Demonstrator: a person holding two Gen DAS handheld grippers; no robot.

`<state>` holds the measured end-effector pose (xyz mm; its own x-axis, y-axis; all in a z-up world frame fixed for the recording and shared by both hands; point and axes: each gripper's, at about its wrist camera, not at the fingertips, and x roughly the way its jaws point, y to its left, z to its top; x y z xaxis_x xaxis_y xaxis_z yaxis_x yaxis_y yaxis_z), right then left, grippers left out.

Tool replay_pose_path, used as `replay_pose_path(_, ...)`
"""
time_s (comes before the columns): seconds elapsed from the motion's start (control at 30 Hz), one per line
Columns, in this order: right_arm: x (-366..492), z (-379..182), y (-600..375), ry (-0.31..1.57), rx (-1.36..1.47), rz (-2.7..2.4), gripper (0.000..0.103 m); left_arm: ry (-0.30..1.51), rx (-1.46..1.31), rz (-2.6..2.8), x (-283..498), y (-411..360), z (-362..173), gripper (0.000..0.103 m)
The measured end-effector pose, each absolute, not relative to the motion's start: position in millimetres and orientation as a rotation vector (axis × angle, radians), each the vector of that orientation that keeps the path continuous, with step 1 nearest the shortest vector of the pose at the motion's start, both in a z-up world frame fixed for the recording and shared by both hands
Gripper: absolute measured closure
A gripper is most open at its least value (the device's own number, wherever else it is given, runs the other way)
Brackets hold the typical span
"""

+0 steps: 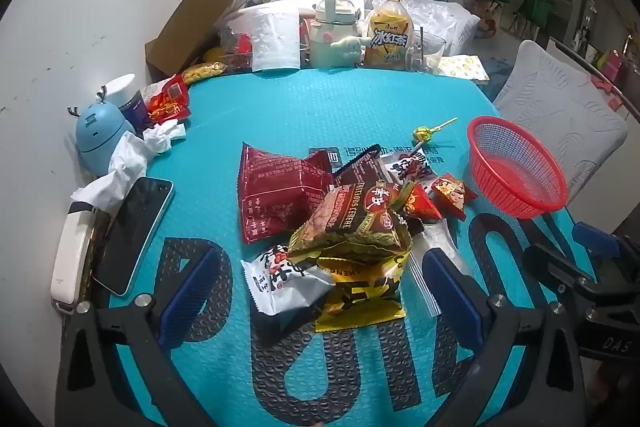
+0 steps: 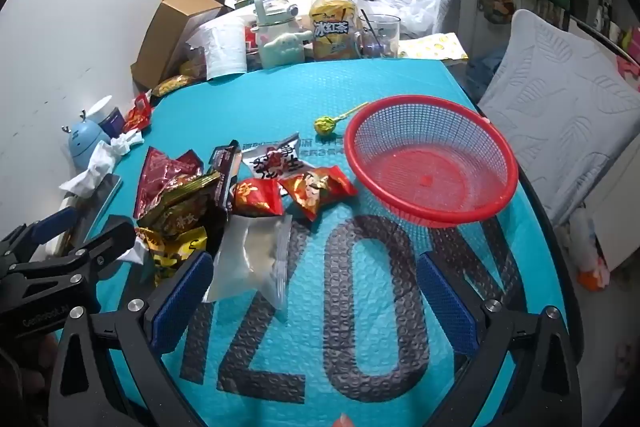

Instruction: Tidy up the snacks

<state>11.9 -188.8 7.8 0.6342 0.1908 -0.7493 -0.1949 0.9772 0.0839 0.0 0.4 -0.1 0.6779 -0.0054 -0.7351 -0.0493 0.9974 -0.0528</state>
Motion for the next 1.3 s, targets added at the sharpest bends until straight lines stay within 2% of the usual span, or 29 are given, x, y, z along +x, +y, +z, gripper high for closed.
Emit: replay_pose_path(1.3,21.4,7.0,-183.8,0.860,-0.021,0.252,0.000,0.831,-0.084,0.023,-0.4,1.0,0.0,0.001)
